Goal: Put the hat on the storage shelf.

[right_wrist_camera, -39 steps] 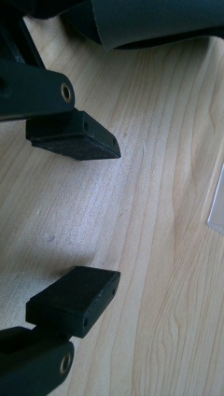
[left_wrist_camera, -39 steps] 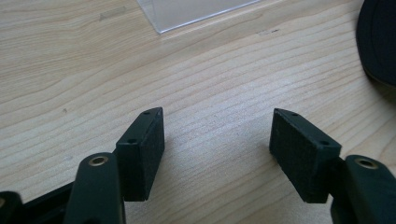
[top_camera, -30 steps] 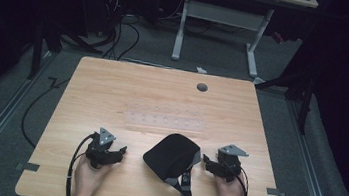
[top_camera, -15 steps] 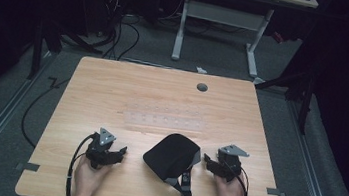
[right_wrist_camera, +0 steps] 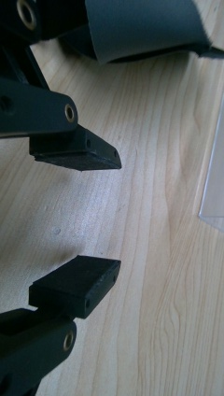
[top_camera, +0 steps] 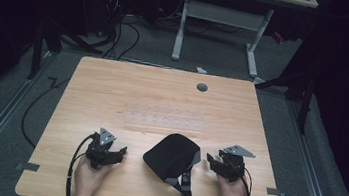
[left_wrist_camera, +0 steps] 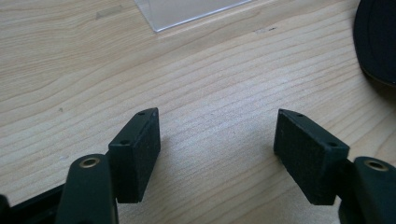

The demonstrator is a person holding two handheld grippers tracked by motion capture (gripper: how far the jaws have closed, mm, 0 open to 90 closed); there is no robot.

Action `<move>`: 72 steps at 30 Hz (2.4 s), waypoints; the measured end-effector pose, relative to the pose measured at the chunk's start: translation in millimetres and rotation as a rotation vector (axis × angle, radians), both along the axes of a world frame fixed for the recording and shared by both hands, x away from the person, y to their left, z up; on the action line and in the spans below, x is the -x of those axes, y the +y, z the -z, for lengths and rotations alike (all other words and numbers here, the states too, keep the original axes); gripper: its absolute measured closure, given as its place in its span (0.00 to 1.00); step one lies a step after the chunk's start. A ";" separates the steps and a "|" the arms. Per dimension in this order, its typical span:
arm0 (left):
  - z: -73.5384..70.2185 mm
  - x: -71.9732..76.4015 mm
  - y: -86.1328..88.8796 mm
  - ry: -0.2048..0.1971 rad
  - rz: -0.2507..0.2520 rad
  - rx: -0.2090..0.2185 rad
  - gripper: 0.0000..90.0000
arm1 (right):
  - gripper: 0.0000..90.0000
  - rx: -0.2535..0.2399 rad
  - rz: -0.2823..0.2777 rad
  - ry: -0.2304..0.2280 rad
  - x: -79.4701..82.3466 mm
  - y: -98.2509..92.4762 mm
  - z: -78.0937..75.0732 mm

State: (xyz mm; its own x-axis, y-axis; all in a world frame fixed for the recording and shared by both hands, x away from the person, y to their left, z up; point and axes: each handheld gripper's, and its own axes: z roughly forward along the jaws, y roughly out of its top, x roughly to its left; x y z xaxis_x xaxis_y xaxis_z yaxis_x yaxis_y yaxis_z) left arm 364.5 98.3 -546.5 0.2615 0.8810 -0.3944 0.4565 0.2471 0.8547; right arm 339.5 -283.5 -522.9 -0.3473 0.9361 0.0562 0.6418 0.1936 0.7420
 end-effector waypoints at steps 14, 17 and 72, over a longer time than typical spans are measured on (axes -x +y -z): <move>0.1 0.1 -0.1 -0.001 0.000 -0.001 0.36 | 0.53 -0.112 -0.007 -0.019 17.2 -17.2 -14.5; 0.1 0.1 -0.1 -0.001 0.000 -0.001 0.36 | 0.53 -0.152 -0.019 -0.018 20.6 -19.9 -18.2; 0.0 1.1 -0.8 -0.003 0.010 0.001 0.37 | 0.57 -0.219 -0.291 0.125 -14.7 50.4 0.5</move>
